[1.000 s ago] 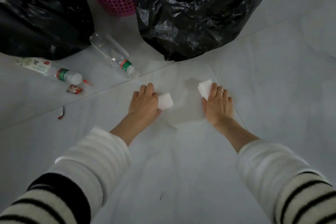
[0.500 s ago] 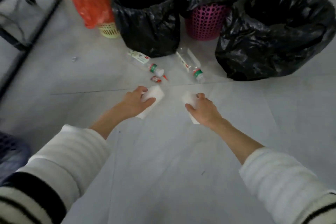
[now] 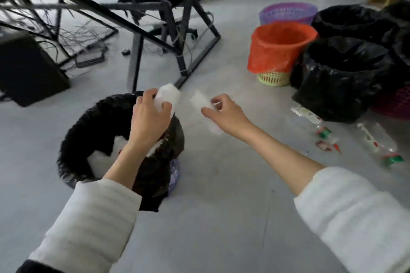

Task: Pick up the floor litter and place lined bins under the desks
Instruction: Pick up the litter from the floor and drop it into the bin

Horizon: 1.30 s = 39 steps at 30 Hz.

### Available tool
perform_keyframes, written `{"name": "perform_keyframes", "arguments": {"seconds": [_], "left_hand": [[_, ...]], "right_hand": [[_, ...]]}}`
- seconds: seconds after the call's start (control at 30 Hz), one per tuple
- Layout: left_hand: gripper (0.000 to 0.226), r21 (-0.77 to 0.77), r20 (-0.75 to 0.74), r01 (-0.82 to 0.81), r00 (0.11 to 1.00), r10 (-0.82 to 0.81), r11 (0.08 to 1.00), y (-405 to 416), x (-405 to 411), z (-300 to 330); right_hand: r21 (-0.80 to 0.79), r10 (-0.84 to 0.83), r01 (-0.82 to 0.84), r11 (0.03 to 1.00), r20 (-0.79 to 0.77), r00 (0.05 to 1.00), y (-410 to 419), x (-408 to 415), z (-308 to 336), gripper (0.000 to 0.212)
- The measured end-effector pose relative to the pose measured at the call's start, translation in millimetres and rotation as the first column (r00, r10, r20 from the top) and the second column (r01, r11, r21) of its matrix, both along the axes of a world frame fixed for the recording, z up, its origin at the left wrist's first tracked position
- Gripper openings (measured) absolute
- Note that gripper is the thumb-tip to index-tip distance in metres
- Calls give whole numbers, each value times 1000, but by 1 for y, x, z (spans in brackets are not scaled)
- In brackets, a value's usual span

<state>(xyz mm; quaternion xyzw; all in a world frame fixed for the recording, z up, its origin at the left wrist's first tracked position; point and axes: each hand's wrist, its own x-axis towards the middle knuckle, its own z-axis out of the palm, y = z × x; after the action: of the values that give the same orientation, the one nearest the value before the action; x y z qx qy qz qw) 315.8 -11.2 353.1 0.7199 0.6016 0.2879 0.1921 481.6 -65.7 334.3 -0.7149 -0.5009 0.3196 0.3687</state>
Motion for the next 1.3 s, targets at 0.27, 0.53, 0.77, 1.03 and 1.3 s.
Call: {"name": "perform_keyframes", "arguments": {"seconds": [0.27, 0.53, 0.77, 1.03, 1.3], "left_hand": [[53, -142, -121, -208, 974, 192, 968, 45, -121, -24], [37, -58, -40, 7, 999, -10, 998, 76, -88, -21], [33, -135, -11, 259, 965, -263, 956, 84, 13, 10], [35, -307, -100, 533, 806, -584, 788, 27, 207, -48], [51, -569, -198, 486, 702, -684, 664, -37, 372, -158]], "right_hand": [[40, 227, -229, 973, 52, 972, 80, -118, 4, 50], [92, 72, -69, 993, -40, 997, 122, -91, -18, 26], [-215, 91, -43, 976, 220, 971, 82, 24, -7, 36], [-498, 33, 151, 854, 342, 939, -27, 227, -38, 46], [-507, -168, 405, 761, 449, 878, -95, 412, -135, 48]]}}
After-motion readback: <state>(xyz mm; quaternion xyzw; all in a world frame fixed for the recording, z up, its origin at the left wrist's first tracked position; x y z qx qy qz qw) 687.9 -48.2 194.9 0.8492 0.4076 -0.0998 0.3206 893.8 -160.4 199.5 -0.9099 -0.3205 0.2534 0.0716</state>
